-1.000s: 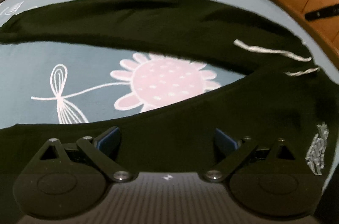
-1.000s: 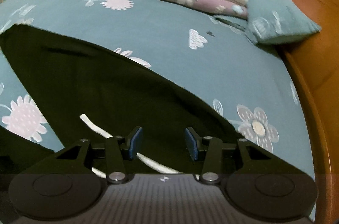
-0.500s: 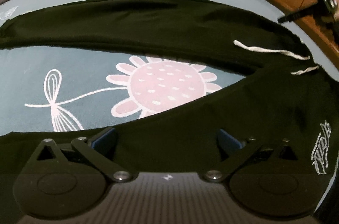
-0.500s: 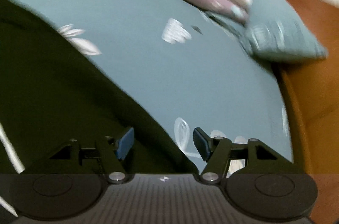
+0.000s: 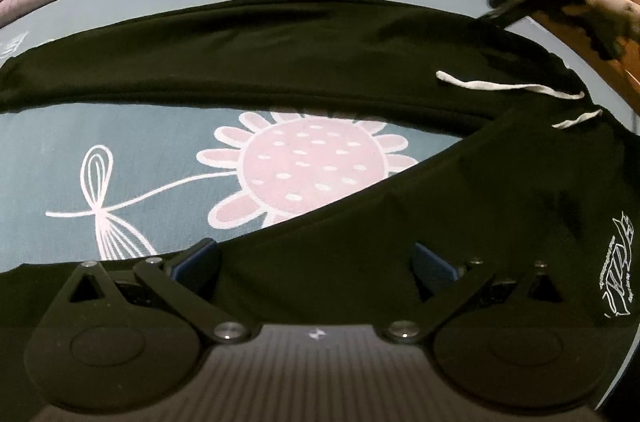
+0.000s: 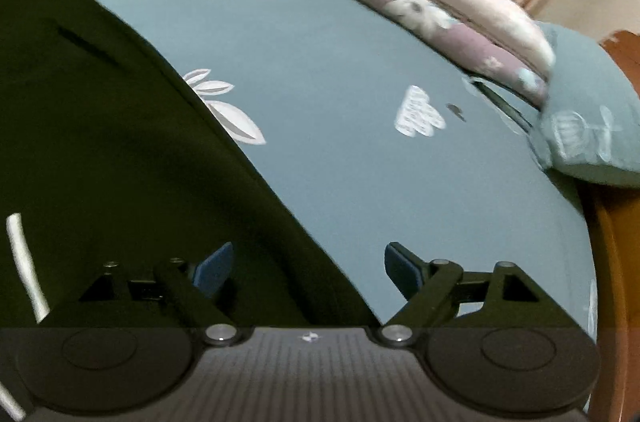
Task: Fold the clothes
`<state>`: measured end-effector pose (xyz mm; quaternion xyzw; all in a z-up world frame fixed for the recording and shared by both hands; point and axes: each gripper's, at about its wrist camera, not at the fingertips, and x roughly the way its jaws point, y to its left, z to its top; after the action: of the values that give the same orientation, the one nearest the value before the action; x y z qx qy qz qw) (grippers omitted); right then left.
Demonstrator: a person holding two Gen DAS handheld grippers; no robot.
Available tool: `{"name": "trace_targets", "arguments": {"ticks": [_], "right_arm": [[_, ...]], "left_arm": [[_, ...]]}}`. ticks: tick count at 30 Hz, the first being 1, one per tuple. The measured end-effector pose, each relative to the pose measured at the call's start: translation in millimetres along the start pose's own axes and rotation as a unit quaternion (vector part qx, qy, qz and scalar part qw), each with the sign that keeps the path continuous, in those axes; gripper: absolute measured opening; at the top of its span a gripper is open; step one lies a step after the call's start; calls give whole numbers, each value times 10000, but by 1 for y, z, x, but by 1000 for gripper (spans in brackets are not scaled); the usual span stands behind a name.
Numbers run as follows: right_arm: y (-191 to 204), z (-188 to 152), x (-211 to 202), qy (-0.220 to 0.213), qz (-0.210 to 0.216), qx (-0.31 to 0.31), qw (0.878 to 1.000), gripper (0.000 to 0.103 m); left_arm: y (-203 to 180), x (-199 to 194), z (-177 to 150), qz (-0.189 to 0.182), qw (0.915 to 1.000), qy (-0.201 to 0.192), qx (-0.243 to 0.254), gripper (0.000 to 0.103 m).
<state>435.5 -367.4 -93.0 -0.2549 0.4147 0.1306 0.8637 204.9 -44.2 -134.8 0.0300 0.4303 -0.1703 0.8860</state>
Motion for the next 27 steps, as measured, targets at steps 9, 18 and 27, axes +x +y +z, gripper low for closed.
{"name": "trace_targets", "arguments": {"ticks": [9, 18, 27], "right_arm": [[-12, 1, 25, 237, 940, 515, 9940, 10], [-22, 12, 25, 88, -229, 1102, 9936, 10], [-9, 12, 4, 133, -627, 1296, 9895, 39]], "left_arm": [[5, 0, 1, -135, 9998, -55, -107, 102], [13, -6, 3, -220, 9984, -63, -510, 102], [28, -19, 6, -192, 9955, -289, -887, 102]]}}
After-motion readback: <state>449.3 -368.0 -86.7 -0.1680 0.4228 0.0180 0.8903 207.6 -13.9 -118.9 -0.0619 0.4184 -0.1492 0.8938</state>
